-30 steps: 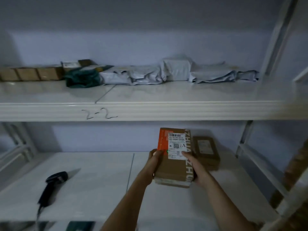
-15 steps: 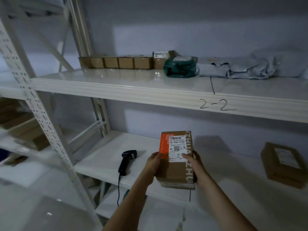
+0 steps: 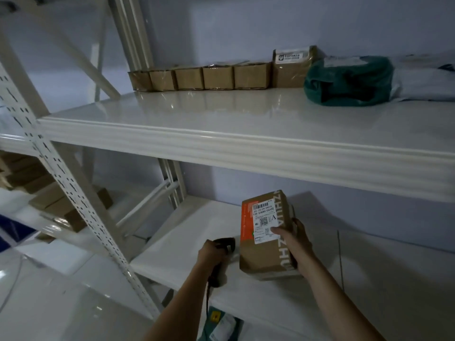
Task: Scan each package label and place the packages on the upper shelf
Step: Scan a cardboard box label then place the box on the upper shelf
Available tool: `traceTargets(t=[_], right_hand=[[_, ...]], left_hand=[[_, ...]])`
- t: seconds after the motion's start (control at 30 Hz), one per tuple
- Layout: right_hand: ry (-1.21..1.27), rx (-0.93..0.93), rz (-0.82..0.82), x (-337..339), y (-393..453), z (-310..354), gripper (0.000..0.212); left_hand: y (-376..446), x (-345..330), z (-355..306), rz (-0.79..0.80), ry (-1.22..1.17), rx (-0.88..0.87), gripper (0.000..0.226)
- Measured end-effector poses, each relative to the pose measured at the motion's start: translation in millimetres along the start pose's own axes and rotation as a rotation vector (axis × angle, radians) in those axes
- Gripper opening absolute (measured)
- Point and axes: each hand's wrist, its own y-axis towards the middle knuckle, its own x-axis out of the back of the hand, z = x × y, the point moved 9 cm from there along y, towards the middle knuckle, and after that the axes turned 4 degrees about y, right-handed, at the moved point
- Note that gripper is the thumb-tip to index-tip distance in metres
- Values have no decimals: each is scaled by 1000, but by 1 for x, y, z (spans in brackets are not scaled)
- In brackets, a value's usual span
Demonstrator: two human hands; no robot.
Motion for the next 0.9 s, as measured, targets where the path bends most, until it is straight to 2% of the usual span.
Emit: traceTargets(t=[0.1, 0.23, 0.33, 0.47, 0.53, 0.63, 0.8, 0.9], right_hand=[[-75, -32, -26, -11, 20, -1, 119], [-208, -39, -95, -12, 30, -3, 115], [-182, -44, -115, -13, 34, -3, 116], [-98, -39, -173, -13, 26, -6, 114], [-43, -35, -186, -17, 17, -8, 115], [3, -41, -263, -20, -1, -13, 121], [47, -64, -374, -32, -35, -25, 115], [48, -25, -413, -44, -54, -29, 111]], left_hand=[[27, -2, 18, 83, 33, 129, 61], [45, -28, 16, 277, 142, 107, 49], [57, -36, 14, 317, 120, 73, 45], [57, -47, 13, 419, -47, 80, 47], [57, -43, 8, 415, -55, 27, 47], [62, -18, 3, 294, -63, -86, 46], [60, 25, -1, 271, -298, -189, 14], [51, 48, -2, 323, -421, -224, 8]])
